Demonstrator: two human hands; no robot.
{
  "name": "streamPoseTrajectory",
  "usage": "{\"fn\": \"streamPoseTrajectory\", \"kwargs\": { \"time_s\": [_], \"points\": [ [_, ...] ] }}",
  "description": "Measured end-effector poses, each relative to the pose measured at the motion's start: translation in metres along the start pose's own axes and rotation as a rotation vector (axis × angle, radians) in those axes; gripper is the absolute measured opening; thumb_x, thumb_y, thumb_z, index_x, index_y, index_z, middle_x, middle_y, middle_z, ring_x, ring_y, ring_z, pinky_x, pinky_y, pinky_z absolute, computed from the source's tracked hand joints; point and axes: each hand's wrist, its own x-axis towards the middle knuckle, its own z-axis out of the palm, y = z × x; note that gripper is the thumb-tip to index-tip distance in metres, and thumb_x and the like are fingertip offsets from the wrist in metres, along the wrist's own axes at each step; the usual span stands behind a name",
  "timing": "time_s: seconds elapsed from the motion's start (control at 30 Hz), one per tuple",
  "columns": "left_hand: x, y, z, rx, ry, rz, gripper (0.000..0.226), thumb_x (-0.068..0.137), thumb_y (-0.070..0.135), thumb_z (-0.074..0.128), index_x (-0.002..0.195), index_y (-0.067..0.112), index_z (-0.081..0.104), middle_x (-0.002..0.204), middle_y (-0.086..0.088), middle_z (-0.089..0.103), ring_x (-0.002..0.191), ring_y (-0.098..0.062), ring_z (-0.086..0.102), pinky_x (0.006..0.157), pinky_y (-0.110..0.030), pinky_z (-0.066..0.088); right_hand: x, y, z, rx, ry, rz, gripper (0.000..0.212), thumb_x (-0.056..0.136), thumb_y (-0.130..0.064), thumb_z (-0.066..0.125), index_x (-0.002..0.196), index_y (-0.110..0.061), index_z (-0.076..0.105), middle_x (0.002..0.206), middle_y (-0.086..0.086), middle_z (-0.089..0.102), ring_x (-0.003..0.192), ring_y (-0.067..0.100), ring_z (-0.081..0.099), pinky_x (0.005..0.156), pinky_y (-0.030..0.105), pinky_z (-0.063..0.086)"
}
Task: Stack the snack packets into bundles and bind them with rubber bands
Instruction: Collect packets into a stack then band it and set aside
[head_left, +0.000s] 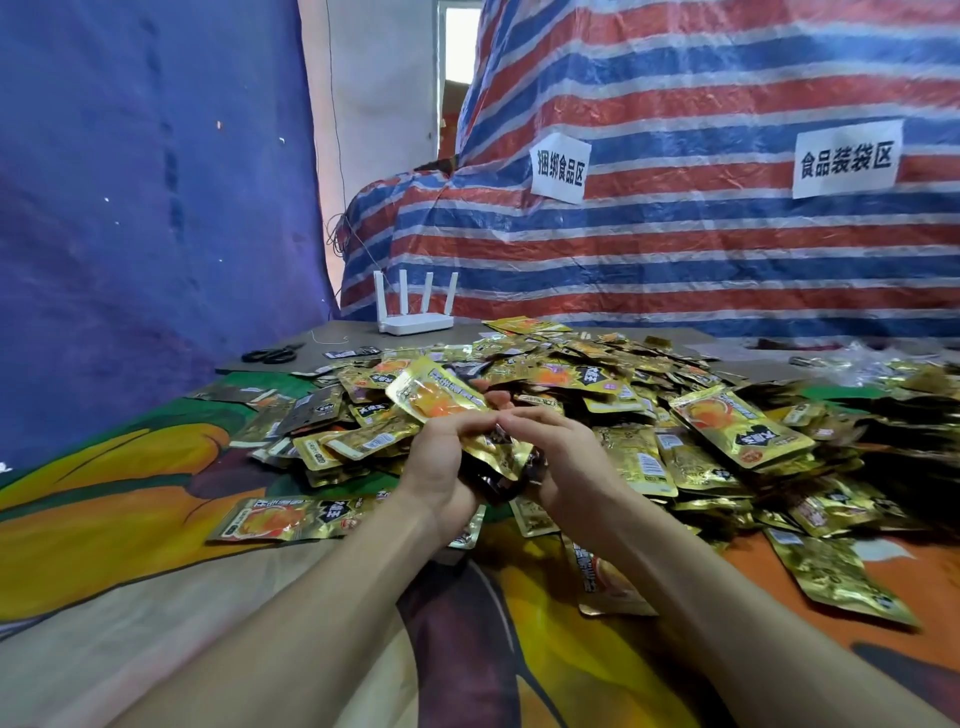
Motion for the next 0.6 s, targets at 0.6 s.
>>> {"fn": "streamPoseTrajectory", "kwargs": {
  "time_s": [0.6],
  "points": [
    [0.007,-0.007,0.001,0.137,0.194,0.003,0.091,0.065,0.058,0.076,0.134,0.003,0.056,0.109,-0.016,0.075,0.095,-0.030,0.075,0.077,-0.044,0.058,-0.019,-0.021,-0.004,-0.327,0.034,0.100,0.049,0.077,-0.017,0.086,0.119,-0.012,0.061,0.113,0.008,0.070,0.093,0.030,0.075,0.074,0.048,0.063]
  ]
}}
